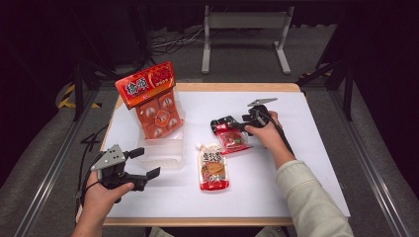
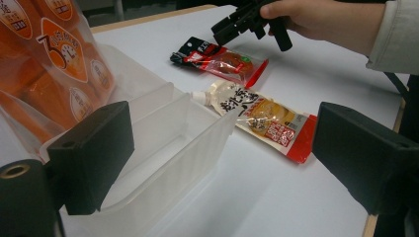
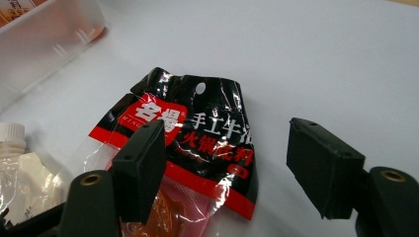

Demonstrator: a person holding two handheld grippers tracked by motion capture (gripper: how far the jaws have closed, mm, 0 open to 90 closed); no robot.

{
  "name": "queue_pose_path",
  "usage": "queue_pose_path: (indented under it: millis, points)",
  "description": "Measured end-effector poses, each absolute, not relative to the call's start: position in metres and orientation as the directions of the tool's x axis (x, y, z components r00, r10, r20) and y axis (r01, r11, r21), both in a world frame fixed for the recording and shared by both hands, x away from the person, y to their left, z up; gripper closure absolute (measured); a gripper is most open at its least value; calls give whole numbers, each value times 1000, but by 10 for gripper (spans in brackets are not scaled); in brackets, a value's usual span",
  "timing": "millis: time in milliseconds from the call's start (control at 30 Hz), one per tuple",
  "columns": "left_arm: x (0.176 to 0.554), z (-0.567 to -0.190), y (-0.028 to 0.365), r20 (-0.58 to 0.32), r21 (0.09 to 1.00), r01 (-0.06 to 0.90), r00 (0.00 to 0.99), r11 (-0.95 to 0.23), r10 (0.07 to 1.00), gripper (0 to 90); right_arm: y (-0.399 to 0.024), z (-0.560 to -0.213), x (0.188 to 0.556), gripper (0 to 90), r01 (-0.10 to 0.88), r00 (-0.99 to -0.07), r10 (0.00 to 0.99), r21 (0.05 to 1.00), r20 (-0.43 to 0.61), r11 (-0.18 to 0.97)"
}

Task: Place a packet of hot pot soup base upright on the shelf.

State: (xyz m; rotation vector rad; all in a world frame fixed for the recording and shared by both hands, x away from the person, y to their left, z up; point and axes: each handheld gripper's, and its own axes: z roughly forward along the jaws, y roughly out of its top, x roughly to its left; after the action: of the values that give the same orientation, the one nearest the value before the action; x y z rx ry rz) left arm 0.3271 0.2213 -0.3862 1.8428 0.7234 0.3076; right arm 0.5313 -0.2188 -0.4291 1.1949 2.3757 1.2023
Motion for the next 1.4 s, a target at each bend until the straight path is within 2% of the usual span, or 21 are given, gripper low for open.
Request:
queue_pose_path:
  millis: [500,633,933,1100,1233,1400]
  points:
    - [327,-388,221,-119,909,332,787,-253,606,130,-209,-442,535,315,581,-642,750,740,160,339]
    - [327,-388,220,-113,909,329,786,-257,608,132,-207,-442,533,418,578,-657,735,737,166,350]
    - [327,-388,221,-107,907,330,783,-263,612,139,-205,-441,528,674,546,-670,738,726,80,418]
    - [327,-389,221,-108,906,331,784,-264,611,140,-197,-438,523,852,512,-701,713,714,25,478]
    - [327,-389,221,-110,907,332,781,-260,614,140,-194,-435,519,882,493,-712,703,705,-12,511]
    - [328,-389,221,-114,908,333,781,-254,613,137,-198,-427,515,883,483,-712,702,729,4,485]
